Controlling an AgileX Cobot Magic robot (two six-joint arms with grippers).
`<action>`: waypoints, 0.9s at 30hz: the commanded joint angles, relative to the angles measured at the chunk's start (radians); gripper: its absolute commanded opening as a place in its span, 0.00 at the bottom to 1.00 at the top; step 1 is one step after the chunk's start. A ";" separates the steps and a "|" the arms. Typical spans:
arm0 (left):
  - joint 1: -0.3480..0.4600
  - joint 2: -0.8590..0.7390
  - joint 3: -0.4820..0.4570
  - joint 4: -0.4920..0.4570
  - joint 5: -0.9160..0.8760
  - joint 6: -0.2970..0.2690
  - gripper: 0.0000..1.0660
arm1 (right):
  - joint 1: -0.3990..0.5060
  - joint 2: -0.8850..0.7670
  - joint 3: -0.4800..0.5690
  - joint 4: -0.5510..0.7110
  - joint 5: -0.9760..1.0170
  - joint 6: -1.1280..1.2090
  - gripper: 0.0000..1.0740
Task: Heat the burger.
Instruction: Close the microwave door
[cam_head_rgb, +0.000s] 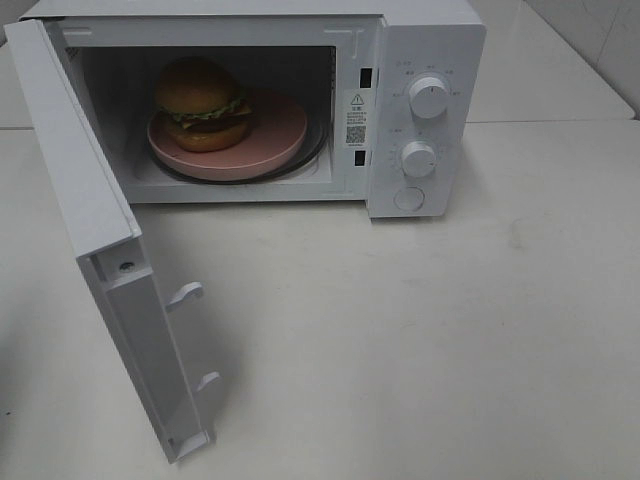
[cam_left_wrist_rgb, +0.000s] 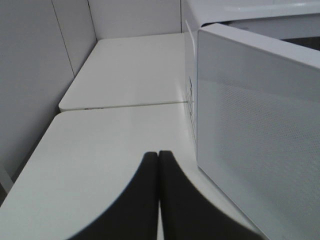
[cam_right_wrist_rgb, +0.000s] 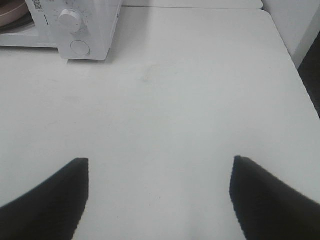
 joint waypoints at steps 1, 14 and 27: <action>-0.006 -0.003 0.016 -0.008 -0.089 0.000 0.00 | -0.009 -0.027 0.001 0.001 -0.011 0.003 0.69; -0.006 0.202 0.016 0.048 -0.290 -0.020 0.00 | -0.009 -0.027 0.001 0.001 -0.011 0.003 0.69; -0.006 0.523 -0.019 0.321 -0.536 -0.279 0.00 | -0.009 -0.027 0.001 0.001 -0.011 0.003 0.69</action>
